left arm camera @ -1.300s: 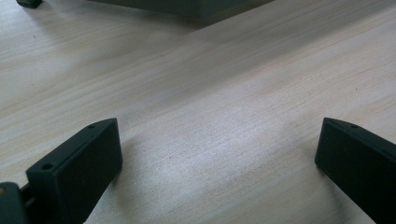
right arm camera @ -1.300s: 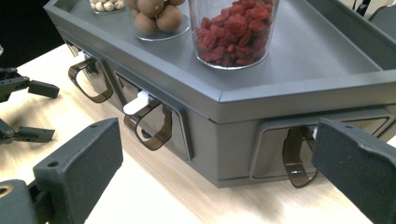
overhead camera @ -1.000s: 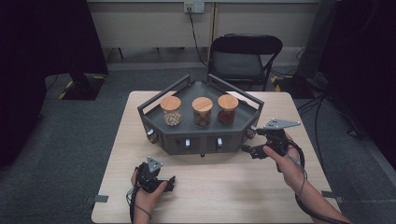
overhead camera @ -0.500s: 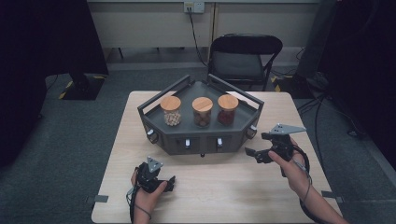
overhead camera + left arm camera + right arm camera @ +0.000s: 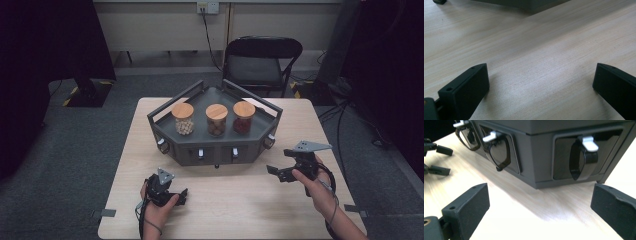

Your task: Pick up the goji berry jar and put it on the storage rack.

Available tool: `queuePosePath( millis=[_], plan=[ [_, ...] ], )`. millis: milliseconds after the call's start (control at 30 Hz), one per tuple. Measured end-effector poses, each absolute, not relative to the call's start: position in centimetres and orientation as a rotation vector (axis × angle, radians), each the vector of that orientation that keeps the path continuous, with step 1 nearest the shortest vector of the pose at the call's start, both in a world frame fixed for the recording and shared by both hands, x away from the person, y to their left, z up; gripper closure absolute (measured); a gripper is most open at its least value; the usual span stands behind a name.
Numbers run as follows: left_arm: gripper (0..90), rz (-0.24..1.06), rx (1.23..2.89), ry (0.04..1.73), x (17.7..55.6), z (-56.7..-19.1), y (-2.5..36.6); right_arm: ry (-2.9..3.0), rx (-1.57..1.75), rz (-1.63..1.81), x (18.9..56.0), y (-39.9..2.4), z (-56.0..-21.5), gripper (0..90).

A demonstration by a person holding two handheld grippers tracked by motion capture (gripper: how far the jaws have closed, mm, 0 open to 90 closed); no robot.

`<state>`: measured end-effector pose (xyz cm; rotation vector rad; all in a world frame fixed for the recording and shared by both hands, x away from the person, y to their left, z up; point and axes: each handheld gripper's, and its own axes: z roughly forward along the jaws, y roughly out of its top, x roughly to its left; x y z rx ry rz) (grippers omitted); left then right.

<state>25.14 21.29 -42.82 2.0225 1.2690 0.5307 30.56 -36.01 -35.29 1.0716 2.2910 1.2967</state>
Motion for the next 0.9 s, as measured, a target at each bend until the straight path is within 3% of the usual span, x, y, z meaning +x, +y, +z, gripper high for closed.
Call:
queuePosePath(
  millis=[900],
  plan=[
    [0.0, 0.530, 2.024, 1.268, 25.2, -42.8, 21.3, 2.292, 1.113, 1.285, 29.1, -38.4, -38.0, 1.3]
  ],
)
